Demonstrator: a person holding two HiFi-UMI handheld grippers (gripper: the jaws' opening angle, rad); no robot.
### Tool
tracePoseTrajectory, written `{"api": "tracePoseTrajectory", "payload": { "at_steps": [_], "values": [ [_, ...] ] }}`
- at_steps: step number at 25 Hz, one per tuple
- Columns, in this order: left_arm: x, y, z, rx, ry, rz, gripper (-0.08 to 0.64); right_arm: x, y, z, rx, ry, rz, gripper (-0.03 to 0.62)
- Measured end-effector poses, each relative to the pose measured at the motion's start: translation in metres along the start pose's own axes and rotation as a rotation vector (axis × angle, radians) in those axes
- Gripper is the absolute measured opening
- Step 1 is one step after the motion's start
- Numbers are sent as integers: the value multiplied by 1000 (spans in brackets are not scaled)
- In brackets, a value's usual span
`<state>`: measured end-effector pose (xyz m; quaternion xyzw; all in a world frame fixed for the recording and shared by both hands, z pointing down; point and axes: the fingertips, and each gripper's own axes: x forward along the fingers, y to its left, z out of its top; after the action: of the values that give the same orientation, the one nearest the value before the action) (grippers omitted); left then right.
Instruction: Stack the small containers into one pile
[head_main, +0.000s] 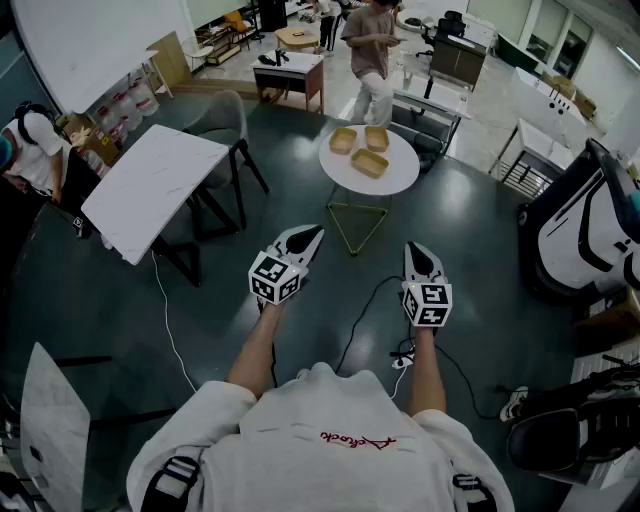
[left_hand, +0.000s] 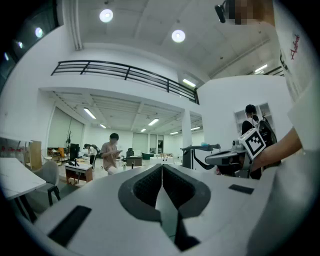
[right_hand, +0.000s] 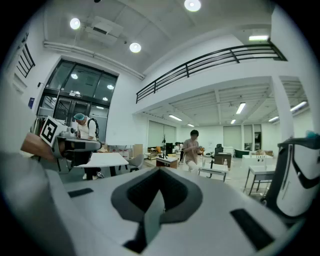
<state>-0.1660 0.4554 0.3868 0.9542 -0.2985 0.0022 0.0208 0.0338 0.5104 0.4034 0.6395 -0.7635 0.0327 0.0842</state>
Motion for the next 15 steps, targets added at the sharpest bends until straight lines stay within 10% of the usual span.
{"api": "tracePoseTrajectory", "payload": {
  "at_steps": [15],
  "values": [
    [4, -24, -1, -19, -20, 22, 11, -8, 2, -18, 40, -8, 37, 20]
  ]
}}
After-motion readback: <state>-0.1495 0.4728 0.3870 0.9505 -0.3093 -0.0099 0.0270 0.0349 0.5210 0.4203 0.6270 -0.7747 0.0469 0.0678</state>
